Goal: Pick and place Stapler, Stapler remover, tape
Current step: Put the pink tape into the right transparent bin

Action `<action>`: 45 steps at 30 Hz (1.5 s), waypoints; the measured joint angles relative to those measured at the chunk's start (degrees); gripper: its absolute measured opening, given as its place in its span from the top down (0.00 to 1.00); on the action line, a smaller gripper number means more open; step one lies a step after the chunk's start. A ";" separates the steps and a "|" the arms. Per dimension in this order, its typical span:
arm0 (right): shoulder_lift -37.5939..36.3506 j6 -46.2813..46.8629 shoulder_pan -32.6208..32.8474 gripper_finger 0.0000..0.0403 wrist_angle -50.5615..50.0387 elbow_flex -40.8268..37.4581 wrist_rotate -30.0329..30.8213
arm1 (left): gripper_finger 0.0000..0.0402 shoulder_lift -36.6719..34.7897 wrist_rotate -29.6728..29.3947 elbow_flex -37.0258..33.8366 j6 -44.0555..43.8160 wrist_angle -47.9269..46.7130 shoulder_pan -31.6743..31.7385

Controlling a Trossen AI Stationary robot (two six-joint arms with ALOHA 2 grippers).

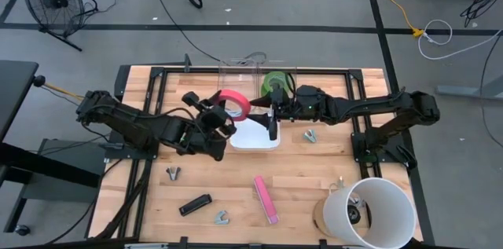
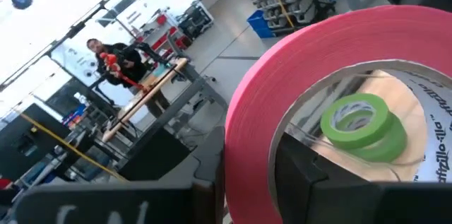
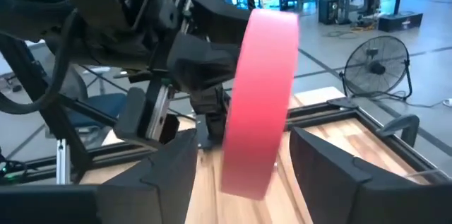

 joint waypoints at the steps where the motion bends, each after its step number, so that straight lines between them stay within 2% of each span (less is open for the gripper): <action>1: 0.51 -0.01 0.01 0.44 0.89 0.00 -0.01 | 0.79 0.00 -0.14 0.00 0.29 0.64 0.24; 6: 2.73 -2.10 -0.24 0.45 2.48 -0.02 0.69 | 0.79 0.00 0.01 0.00 0.99 1.71 0.60; 8: 3.18 -2.66 -0.35 0.48 2.54 -0.02 1.10 | 0.79 0.00 0.06 0.00 1.06 1.66 0.58; 11: 3.31 -4.31 -0.46 0.60 2.59 -0.02 1.27 | 0.79 0.00 0.08 0.00 1.32 1.64 0.58; 14: 3.33 -4.63 -0.53 0.79 2.73 -0.02 1.86 | 0.79 0.00 -0.29 0.00 1.33 1.49 0.59; 19: 3.31 -5.66 -0.66 0.79 2.57 -0.02 1.77 | 0.78 -0.04 0.01 0.00 1.32 1.47 0.58; 25: 3.20 -8.26 -1.45 0.79 1.08 -0.02 3.55 | 0.51 -0.04 2.26 0.02 1.32 1.17 0.57; 29: 2.29 -8.00 -3.76 0.79 -2.15 -0.02 3.92 | 0.43 -0.04 2.22 0.02 1.30 -1.78 0.21; 34: -0.03 -6.64 -9.14 0.79 -11.47 -0.02 5.49 | 0.43 -0.04 2.44 0.04 -2.51 -9.90 -1.30; 38: -1.28 -4.22 -14.14 0.79 -19.86 -0.02 7.41 | 0.47 -0.02 6.99 0.07 -9.56 -18.35 -2.98; 45: -1.05 1.40 -21.78 0.79 -28.34 -0.02 4.08 | 0.52 -0.02 14.34 0.07 -26.00 -34.33 -5.70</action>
